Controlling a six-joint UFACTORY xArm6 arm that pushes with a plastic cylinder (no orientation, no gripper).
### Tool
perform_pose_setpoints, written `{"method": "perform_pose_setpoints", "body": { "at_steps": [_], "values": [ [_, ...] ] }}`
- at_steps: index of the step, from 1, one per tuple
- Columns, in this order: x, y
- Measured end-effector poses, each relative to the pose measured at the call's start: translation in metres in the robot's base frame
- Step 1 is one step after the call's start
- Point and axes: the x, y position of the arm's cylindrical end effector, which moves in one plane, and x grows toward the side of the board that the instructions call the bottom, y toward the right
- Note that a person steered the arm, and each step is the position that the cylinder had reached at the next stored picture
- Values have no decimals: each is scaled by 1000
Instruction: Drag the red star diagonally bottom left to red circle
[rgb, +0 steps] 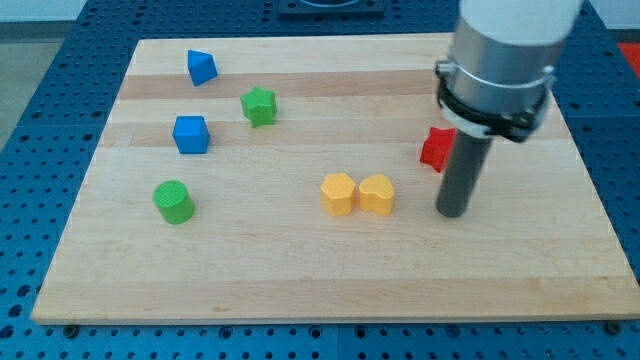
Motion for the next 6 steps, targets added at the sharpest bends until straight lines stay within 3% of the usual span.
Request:
{"method": "perform_pose_setpoints", "body": {
  "at_steps": [6],
  "values": [
    [-45, 7]
  ]
}}
